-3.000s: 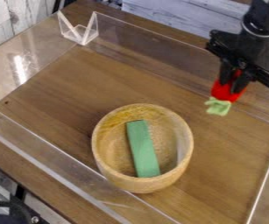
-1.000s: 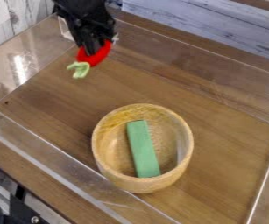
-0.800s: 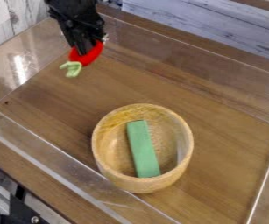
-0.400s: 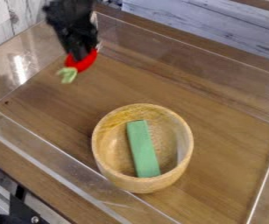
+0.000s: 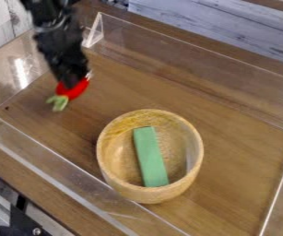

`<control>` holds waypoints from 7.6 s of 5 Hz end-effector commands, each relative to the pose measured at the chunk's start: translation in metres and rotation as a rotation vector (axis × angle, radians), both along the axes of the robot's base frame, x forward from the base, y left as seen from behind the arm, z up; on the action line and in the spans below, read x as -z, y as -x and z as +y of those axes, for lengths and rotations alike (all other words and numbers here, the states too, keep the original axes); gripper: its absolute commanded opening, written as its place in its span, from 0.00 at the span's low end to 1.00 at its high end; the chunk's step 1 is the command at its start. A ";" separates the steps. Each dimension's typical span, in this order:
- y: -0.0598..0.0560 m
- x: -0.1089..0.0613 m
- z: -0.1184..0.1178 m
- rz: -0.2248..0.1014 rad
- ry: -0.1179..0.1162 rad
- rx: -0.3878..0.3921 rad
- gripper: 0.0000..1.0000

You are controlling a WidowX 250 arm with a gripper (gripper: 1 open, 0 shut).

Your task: Move the red object to the left side of the table

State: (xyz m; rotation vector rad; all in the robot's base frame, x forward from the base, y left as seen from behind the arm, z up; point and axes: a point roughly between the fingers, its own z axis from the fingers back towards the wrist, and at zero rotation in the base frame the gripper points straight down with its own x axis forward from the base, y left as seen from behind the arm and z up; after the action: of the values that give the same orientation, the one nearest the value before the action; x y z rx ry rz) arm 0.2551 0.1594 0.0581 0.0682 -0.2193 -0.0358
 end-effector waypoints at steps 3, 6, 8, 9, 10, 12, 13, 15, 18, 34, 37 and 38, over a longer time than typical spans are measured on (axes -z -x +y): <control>-0.021 0.016 0.044 0.029 0.024 0.054 0.00; -0.029 0.041 0.049 0.095 0.119 0.048 0.00; -0.015 0.051 0.046 0.137 0.174 0.094 0.00; -0.013 0.054 0.042 0.151 0.213 0.064 0.00; -0.007 0.057 0.043 0.170 0.251 0.049 0.00; 0.010 0.057 0.050 0.209 0.320 0.018 0.00; 0.021 0.057 0.053 0.229 0.351 0.001 0.00; 0.042 0.056 0.046 0.290 0.400 0.059 0.00; 0.030 0.048 0.048 0.335 0.460 0.078 1.00; -0.049 -0.047 -0.026 0.045 0.318 -0.056 1.00; -0.046 -0.028 0.005 0.019 0.265 -0.041 1.00; -0.051 -0.034 -0.006 0.021 0.277 -0.046 1.00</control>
State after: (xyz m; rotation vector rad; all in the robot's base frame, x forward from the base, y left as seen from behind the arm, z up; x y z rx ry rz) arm 0.3013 0.1521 0.0733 -0.2341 -0.1496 0.0529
